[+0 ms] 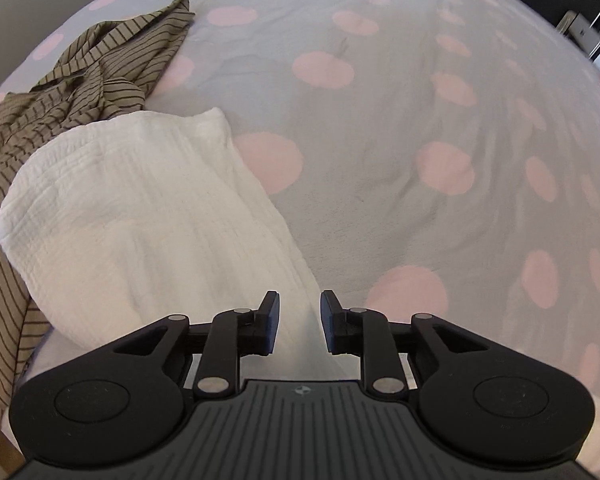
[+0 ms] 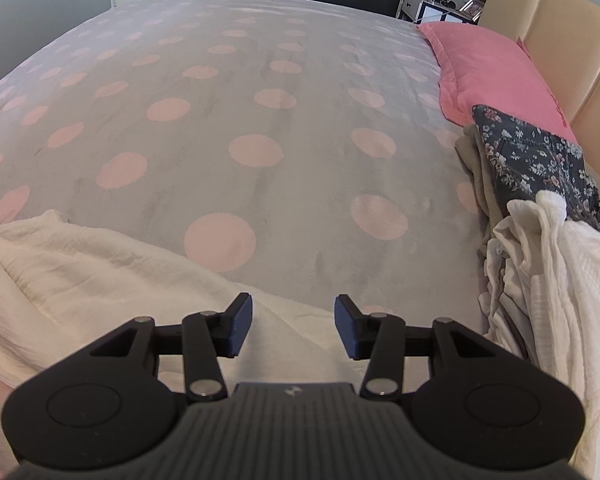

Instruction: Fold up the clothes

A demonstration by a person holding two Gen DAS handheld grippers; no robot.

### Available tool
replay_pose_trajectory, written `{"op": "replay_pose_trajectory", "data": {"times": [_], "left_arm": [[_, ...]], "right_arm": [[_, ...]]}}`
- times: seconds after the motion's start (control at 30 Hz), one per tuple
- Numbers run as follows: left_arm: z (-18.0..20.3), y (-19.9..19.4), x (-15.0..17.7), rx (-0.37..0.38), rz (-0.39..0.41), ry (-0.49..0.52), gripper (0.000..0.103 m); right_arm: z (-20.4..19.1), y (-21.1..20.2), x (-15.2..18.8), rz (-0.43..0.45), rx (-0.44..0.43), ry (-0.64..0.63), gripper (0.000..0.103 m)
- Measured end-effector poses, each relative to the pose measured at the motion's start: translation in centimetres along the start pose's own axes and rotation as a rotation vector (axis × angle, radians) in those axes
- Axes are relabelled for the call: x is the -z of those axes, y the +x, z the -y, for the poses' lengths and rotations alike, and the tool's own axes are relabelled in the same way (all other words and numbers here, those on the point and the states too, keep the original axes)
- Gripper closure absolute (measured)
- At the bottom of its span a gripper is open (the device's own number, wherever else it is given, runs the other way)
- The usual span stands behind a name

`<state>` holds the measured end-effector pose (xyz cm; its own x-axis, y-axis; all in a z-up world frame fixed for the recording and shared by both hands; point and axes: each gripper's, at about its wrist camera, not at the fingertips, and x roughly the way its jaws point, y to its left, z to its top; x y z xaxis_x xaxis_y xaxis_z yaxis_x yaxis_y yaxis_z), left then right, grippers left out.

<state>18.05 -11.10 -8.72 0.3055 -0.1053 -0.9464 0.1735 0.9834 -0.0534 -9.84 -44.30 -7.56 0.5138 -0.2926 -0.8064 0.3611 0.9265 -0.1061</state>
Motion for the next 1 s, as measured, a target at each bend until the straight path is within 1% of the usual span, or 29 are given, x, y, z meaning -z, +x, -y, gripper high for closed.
{"op": "replay_pose_trajectory", "data": {"times": [0.23,0.27,0.33,0.4,0.73,0.8,0.9,0.97,1.0], "left_arm": [[2.2,2.8,-0.1,-0.130,-0.056,0.076,0.083],[2.2,2.6,0.0,-0.147,-0.060,0.078,0.089],[1.8,1.7,0.3,-0.169,-0.060,0.076,0.099],[1.5,0.7,0.6,-0.191,-0.061,0.075,0.101],[-0.6,-4.0,2.3,-0.306,-0.069,0.076,0.103],[-1.7,-5.1,3.5,-0.341,-0.088,0.104,0.103],[-4.0,-5.5,5.5,-0.401,-0.143,0.130,0.103],[-5.6,-5.4,6.8,-0.430,-0.187,0.133,0.103],[-6.3,-5.2,7.4,-0.429,-0.212,0.131,0.103]], "right_arm": [[0.0,1.1,-0.1,-0.021,-0.014,-0.012,0.054],[-0.1,1.2,-0.2,-0.020,-0.015,-0.017,0.054],[-0.1,1.2,-0.2,-0.012,-0.013,-0.027,0.054],[-0.1,1.0,-0.2,-0.003,-0.012,-0.030,0.054],[-0.4,-1.3,-0.3,0.044,-0.006,-0.018,0.054],[-0.4,-1.9,-0.3,0.058,-0.008,-0.017,0.054],[-0.5,-2.7,-0.2,0.075,-0.007,-0.020,0.054],[-0.6,-3.1,-0.1,0.084,-0.006,-0.020,0.054],[-0.5,-3.3,0.0,0.087,-0.006,-0.017,0.054]]}}
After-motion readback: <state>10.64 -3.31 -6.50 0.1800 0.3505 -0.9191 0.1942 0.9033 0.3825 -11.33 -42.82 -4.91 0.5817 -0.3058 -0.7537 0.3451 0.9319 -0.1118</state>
